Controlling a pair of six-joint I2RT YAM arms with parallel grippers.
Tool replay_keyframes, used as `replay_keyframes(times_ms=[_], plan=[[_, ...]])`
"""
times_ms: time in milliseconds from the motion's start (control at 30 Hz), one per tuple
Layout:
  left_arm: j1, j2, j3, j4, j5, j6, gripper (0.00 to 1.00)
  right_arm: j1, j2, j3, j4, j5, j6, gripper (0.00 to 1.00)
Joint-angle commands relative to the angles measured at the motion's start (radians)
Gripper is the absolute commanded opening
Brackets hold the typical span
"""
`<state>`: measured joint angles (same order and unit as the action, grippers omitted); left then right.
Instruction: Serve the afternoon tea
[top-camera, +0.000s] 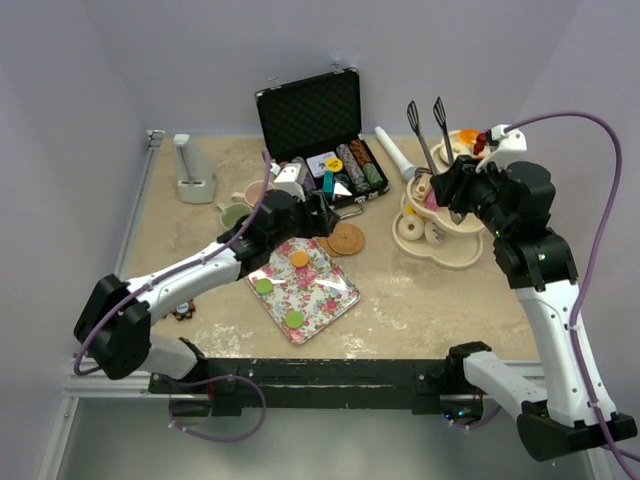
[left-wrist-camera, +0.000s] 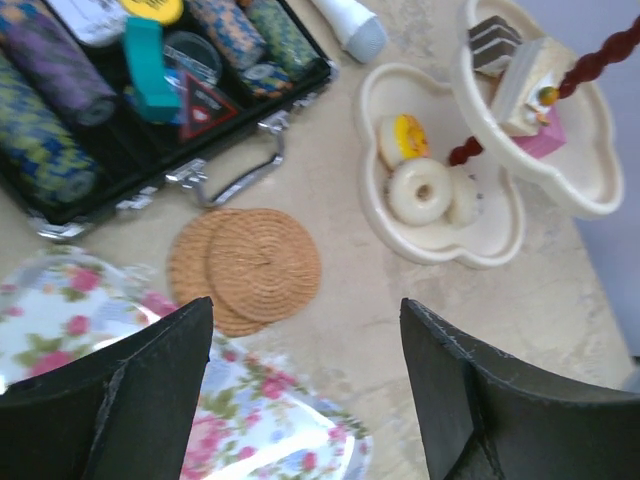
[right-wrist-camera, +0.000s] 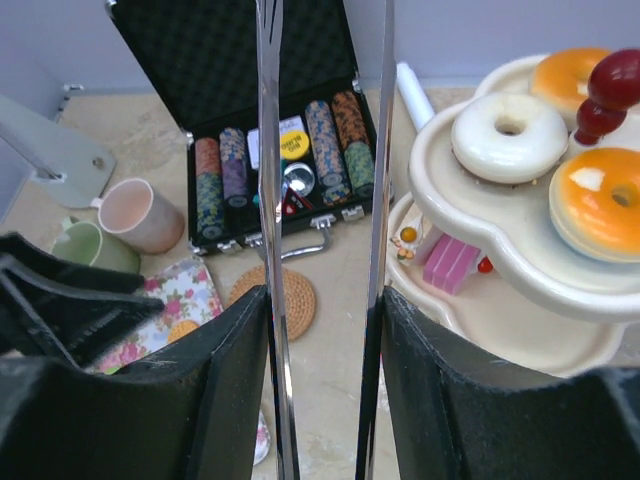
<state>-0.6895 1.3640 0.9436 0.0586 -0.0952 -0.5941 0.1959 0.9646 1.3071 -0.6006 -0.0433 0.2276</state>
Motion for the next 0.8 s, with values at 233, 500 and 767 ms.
replay_keyframes(times_ms=[233, 500, 767], plan=[[-0.217, 0.371, 0.155, 0.412, -0.038, -0.452, 0.73, 0.002, -0.119, 0.029, 0.266, 0.025, 0.024, 0.49], [-0.271, 0.634, 0.375, 0.564, 0.025, -0.532, 0.75, 0.002, -0.127, 0.107, 0.275, -0.039, 0.019, 0.5], [-0.294, 0.806, 0.578, 0.543, 0.054, -0.538, 0.78, 0.002, -0.132, 0.158, 0.251, -0.067, -0.008, 0.51]])
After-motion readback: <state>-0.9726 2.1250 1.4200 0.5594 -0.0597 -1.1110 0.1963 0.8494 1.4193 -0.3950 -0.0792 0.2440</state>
